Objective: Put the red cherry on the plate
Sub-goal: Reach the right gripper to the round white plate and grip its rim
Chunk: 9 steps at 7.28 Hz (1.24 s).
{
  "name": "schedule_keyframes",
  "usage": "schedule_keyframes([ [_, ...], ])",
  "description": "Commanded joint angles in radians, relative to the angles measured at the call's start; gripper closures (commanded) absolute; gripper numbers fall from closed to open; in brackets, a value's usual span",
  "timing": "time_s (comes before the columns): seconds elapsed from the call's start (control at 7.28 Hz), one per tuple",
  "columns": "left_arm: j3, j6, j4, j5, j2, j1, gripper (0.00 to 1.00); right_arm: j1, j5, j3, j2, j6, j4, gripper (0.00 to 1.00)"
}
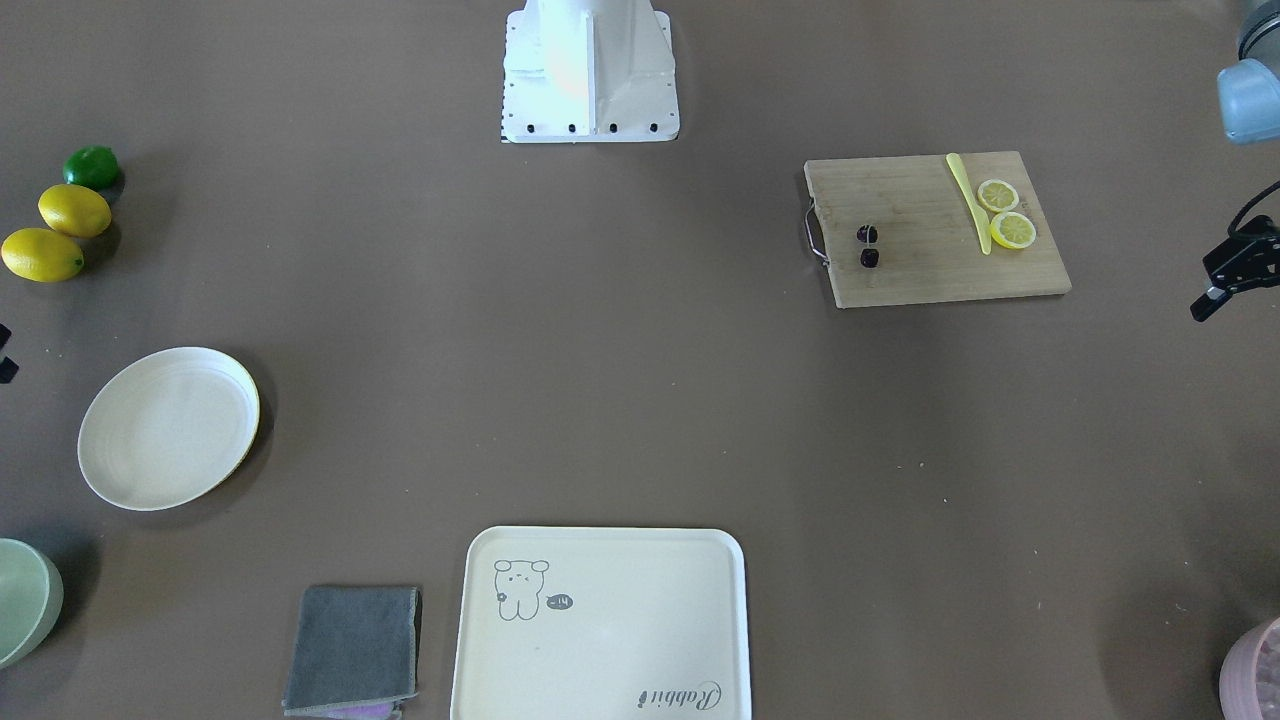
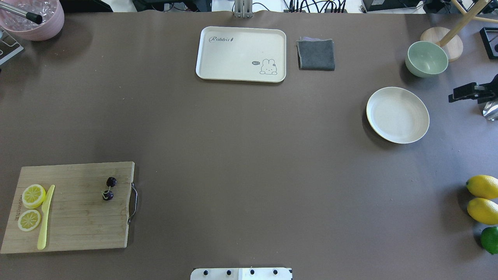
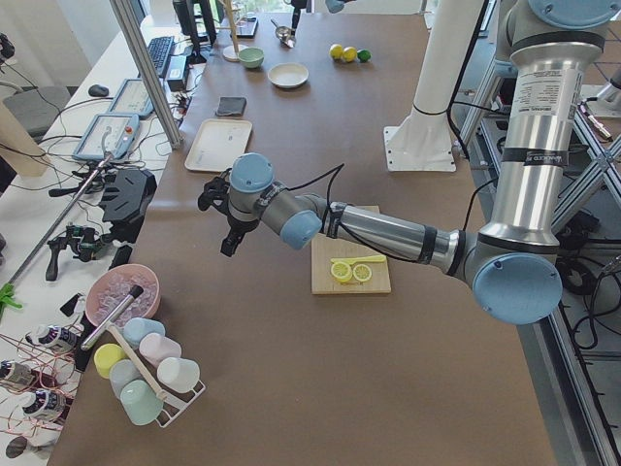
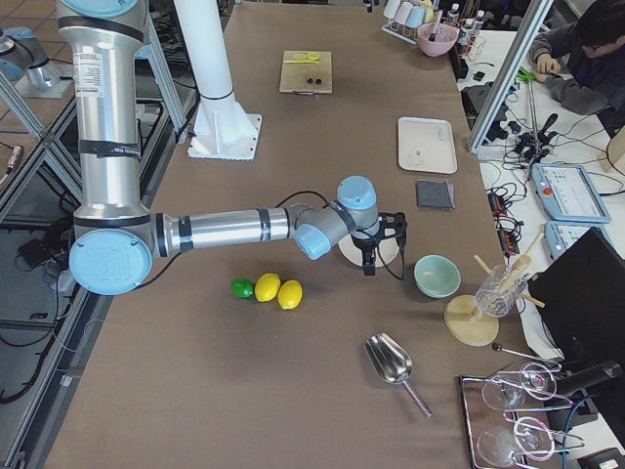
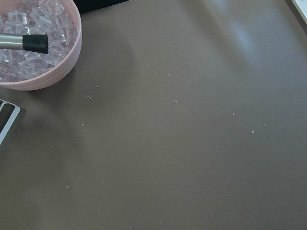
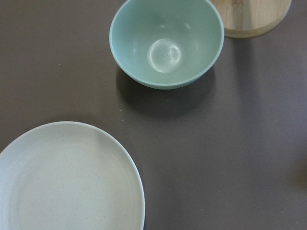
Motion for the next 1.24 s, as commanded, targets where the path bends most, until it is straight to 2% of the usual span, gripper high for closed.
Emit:
schedule_keyframes([
  [0.0, 0.005, -0.015, -0.031, 0.001, 0.009, 0.005, 0.02, -0.127, -0.045, -0.227, 0.049, 0.237, 0.365, 0.17],
  [0.27, 0.006, -0.015, -0.031, 0.001, 0.009, 0.004, 0.02, -0.166, -0.087, -0.226, 0.039, 0.298, 0.387, 0.21],
  [0.41, 0.003, -0.015, -0.031, 0.001, 0.009, 0.004, 0.02, -0.166, -0.088, -0.226, 0.030, 0.306, 0.387, 0.28],
  [0.55, 0.002, -0.015, -0.032, 0.001, 0.014, 0.004, 0.02, -0.166, -0.093, -0.220, 0.017, 0.310, 0.388, 0.60],
  [0.69, 0.002, -0.015, -0.032, 0.001, 0.015, 0.004, 0.02, -0.166, -0.093, -0.205, 0.017, 0.355, 0.390, 1.00],
  [1.1, 0.005, -0.015, -0.032, 0.001, 0.015, 0.004, 0.02, -0.181, -0.111, -0.198, 0.025, 0.363, 0.391, 1.00],
])
